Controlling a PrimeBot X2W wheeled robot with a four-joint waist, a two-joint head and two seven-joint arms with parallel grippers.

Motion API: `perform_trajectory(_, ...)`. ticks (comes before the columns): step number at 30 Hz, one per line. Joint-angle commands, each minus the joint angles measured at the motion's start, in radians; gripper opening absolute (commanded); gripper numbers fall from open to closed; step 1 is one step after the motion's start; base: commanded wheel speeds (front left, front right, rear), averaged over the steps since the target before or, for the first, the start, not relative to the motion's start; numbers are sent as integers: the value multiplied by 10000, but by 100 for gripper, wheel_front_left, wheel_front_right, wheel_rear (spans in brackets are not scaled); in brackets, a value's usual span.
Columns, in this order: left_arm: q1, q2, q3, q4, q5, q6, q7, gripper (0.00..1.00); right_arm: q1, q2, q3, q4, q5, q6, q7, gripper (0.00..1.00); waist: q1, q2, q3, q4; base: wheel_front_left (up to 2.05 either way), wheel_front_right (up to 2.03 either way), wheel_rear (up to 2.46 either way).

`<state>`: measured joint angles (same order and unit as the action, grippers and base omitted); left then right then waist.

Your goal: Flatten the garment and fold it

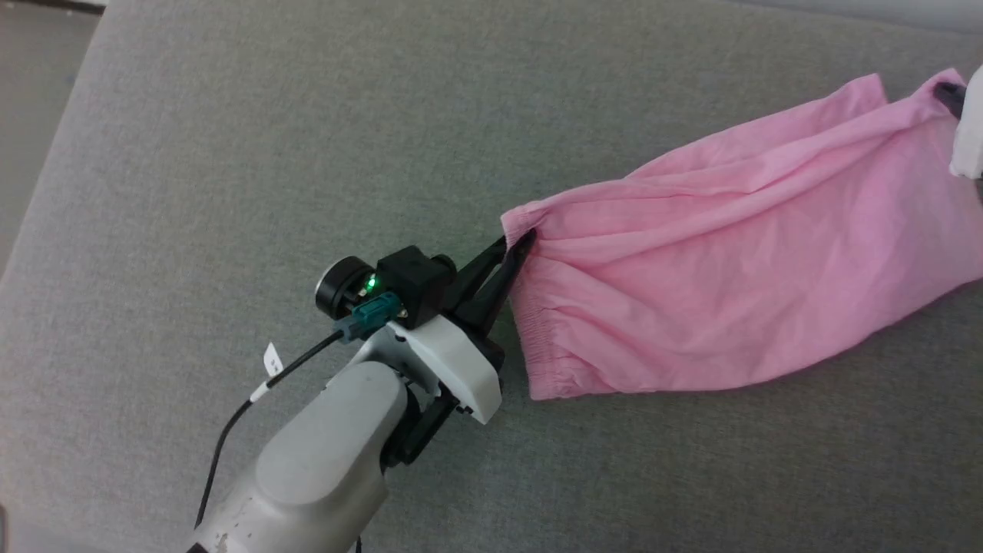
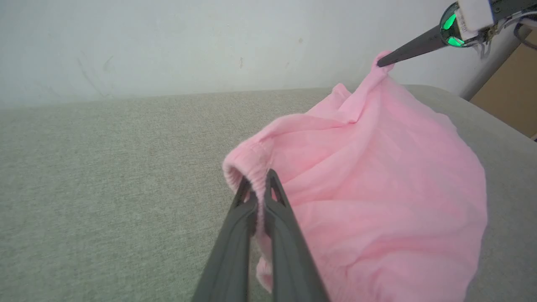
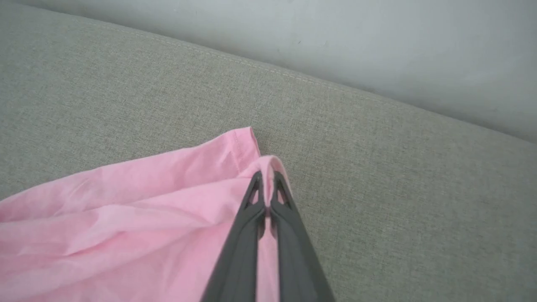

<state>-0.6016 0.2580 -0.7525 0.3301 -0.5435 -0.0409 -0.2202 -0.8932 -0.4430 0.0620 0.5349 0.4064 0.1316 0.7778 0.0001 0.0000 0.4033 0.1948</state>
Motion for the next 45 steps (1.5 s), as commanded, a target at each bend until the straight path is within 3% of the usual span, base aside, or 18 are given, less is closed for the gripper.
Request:
perform_trajectory(1,-206,-98,-29,169,92,-75,-101,0,-225,39,44,227,-107,-9,-164,0,-1,0,364,335,0,0,0)
perform_trajectory(9,-519,-511,50,926,164,-207,-329,0,-871,0,434,1414,-278,-9,-1261,0,-1,0,518,479,0,0,0)
perform_trajectory(10,-524,-541,69,996,171,-223,-345,0,-919,-18,433,1579,-334,-9,-1423,41,-1,0,489,481,0,0,0)
perform_trajectory(11,-517,-569,118,1049,196,-198,-363,30,-952,-19,394,1784,-407,-9,-1579,100,-1,0,440,478,0,0,0)
perform_trajectory(12,-499,-596,176,1098,225,-152,-377,100,-962,14,408,1984,-461,-9,-1673,100,-1,0,371,467,0,0,0)
perform_trajectory(20,80,-562,1023,794,439,100,-411,100,-721,304,872,2914,-466,-9,-3183,100,-1,0,-853,108,0,0,0)
perform_trajectory(30,2083,-276,2840,-818,927,1035,-414,100,1345,-256,2644,1470,315,-9,-7569,100,-1,0,-2757,-612,0,0,0)
perform_trajectory(37,3996,-305,3740,-1864,1177,1660,-414,100,3461,-290,2146,575,267,-9,-9652,100,-1,0,-3593,-1138,0,0,0)
perform_trajectory(45,5309,-390,3539,-2032,901,1806,117,100,6016,684,222,-1135,-387,-9,-10215,100,-1,0,-3672,-1657,0,0,0)
